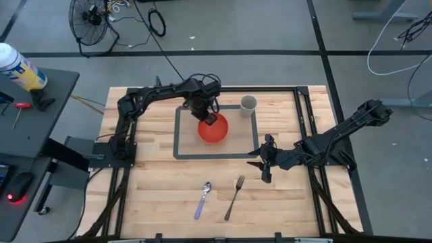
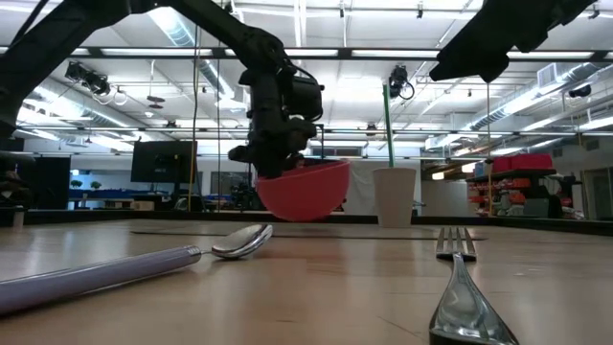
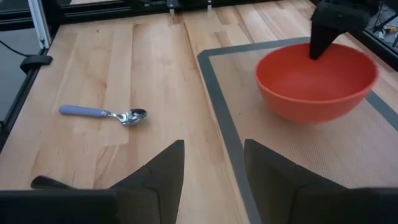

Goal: Pick & Place Utensil
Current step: Put the orange bowl on the bottom left of the white cup, then put the purple spoon into the orange bowl

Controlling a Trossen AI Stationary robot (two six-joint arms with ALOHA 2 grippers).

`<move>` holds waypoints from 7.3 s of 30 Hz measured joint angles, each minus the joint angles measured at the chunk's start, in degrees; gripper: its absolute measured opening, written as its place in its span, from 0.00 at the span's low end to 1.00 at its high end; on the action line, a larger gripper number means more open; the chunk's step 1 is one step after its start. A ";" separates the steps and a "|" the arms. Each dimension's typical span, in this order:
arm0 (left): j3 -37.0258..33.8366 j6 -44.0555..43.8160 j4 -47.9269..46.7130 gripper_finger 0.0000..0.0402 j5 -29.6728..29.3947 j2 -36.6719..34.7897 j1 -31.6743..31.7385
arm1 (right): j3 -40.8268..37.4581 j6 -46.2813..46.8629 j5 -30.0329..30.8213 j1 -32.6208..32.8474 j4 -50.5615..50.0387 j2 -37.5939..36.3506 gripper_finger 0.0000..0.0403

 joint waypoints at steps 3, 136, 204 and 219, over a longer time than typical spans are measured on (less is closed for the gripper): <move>-1.10 -0.33 0.41 0.05 0.04 0.00 0.44 | 0.01 0.03 0.02 0.00 0.51 0.00 0.42; -7.66 -55.50 17.60 0.41 -20.99 0.85 -56.19 | -0.02 -13.07 3.52 -3.52 5.53 12.66 0.42; -7.79 -43.98 -1.18 0.05 -24.24 3.48 -57.27 | -0.02 -11.56 1.95 -3.37 1.08 4.65 0.42; -7.66 -26.94 -2.95 0.04 -32.19 -5.89 -51.36 | 0.02 -2.52 0.92 -3.37 -12.44 0.70 0.42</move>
